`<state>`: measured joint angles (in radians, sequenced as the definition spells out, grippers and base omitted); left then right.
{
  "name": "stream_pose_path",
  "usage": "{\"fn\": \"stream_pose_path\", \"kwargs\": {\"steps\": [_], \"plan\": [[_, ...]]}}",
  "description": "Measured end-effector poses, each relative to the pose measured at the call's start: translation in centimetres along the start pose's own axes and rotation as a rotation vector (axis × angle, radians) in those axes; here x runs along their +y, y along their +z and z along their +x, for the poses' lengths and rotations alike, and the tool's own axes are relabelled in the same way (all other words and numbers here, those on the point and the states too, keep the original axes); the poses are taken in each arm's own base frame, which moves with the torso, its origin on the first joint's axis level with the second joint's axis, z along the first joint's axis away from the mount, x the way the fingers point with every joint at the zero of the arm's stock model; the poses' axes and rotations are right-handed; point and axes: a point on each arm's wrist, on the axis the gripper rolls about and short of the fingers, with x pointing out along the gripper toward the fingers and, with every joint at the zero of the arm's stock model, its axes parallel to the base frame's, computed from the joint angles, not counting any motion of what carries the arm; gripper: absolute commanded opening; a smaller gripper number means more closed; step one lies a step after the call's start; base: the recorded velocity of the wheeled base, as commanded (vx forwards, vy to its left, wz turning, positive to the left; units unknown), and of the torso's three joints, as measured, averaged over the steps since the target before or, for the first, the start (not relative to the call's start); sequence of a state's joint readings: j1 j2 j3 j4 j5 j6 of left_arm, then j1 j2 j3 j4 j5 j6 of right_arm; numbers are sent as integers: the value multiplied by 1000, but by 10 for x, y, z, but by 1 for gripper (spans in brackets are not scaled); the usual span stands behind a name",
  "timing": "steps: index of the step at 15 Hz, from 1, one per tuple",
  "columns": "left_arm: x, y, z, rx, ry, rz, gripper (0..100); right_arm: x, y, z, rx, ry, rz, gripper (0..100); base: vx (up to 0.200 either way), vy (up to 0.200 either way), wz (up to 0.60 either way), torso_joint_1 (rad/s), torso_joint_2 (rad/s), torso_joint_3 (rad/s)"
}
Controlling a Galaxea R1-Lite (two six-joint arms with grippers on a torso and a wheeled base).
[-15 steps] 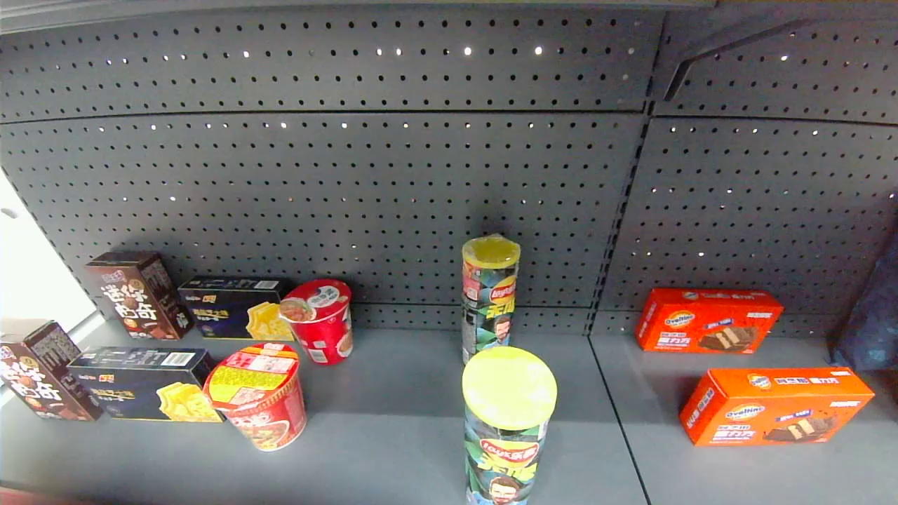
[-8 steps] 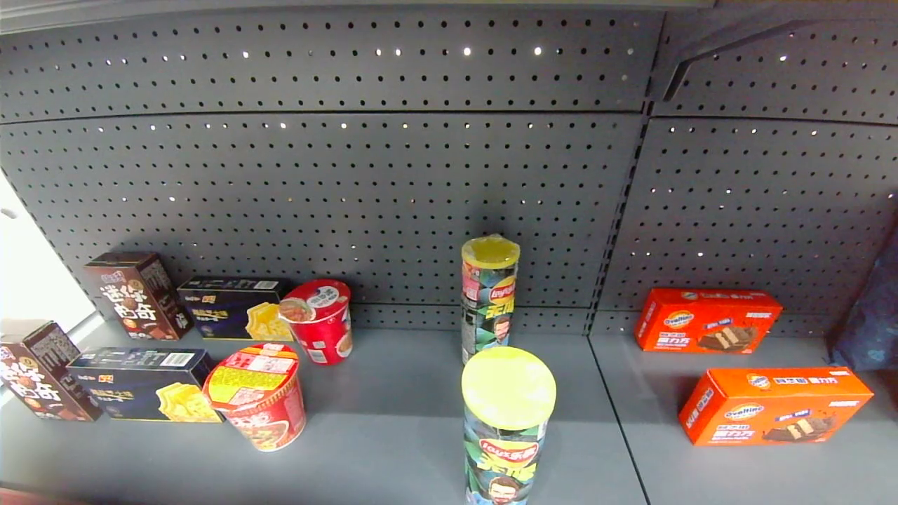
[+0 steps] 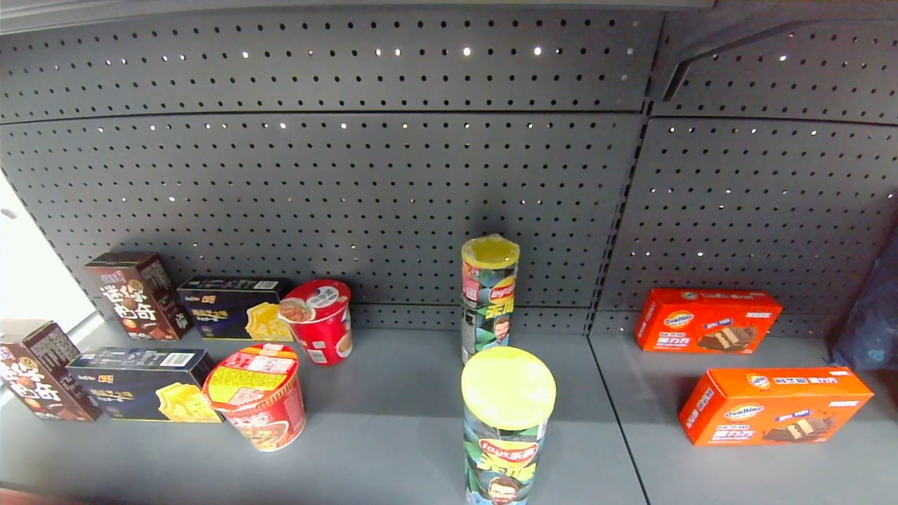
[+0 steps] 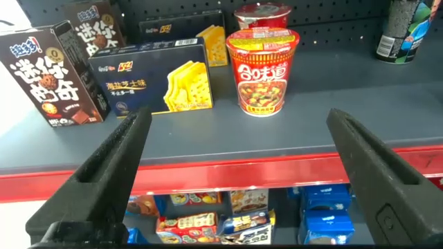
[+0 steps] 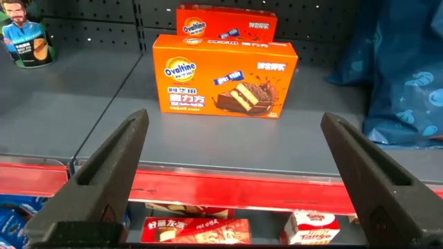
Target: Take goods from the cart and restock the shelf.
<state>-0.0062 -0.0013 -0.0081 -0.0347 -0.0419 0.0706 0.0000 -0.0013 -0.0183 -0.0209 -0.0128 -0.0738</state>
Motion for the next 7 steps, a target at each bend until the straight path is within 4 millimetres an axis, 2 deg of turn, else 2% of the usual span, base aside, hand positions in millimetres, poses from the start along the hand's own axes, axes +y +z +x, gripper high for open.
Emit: {"fn": "stream_pose_path", "kwargs": {"steps": [7], "plan": [[0,0,0,3,-9,-1,100,0,0,0,0,-1,2,100,0,0,0,0,0,0]]}}
